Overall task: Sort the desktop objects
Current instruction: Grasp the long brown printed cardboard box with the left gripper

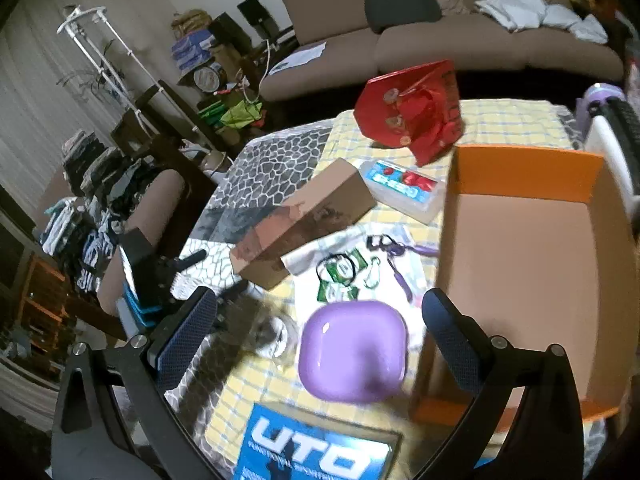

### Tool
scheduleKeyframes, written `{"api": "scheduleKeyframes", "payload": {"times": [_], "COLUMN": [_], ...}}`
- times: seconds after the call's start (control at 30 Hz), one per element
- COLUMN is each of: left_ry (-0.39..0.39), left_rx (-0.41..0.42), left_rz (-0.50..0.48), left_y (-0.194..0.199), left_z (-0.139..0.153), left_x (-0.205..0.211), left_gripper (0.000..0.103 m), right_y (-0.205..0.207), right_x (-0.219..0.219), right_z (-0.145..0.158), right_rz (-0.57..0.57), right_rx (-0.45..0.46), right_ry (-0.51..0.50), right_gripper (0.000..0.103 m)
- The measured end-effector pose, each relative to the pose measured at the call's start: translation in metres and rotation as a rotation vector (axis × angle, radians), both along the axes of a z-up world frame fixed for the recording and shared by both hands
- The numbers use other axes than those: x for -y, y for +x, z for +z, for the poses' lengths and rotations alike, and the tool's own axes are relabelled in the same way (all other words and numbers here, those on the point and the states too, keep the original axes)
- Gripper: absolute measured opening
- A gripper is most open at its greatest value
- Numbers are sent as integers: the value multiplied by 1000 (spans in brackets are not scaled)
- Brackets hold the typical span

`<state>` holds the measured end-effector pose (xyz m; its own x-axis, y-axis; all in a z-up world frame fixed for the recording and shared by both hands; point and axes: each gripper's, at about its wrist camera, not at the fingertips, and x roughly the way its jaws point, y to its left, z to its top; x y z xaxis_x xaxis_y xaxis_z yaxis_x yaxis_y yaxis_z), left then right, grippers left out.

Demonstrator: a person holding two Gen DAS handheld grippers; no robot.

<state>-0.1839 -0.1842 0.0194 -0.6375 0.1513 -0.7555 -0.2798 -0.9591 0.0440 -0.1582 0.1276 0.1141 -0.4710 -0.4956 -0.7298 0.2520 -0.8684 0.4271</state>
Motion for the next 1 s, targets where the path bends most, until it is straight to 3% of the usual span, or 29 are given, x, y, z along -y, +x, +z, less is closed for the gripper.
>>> {"api": "scheduleKeyframes", "payload": {"times": [0.3,0.37,0.4,0.63,0.73,0.83,1.0], "left_ry": [75,128,165,340,481,574,665], "left_rx": [30,51,75,100,104,125,183], "left_rz": [-69,-66,-57,26,55,87,146], "left_y": [-25,-29,-32,-29,-23,-21,-17], "left_z": [-26,-31,-35,-25,-12,-8,-9], "left_x": [4,8,12,30,39,44,44], "left_gripper": [102,90,66,58,54,51,51], "right_y": [-9,-8,-8,0,4,5,-6], "right_x": [9,10,11,11,8,6,10], "right_z": [-28,-34,-36,-39,-37,-37,-57], "right_rz": [33,41,45,57,52,46,25], "right_rx": [35,40,43,48,54,76,218], "right_ry": [-6,5,12,0,-46,-114,-331], "right_gripper": [103,103,103,103,103,103,103]}}
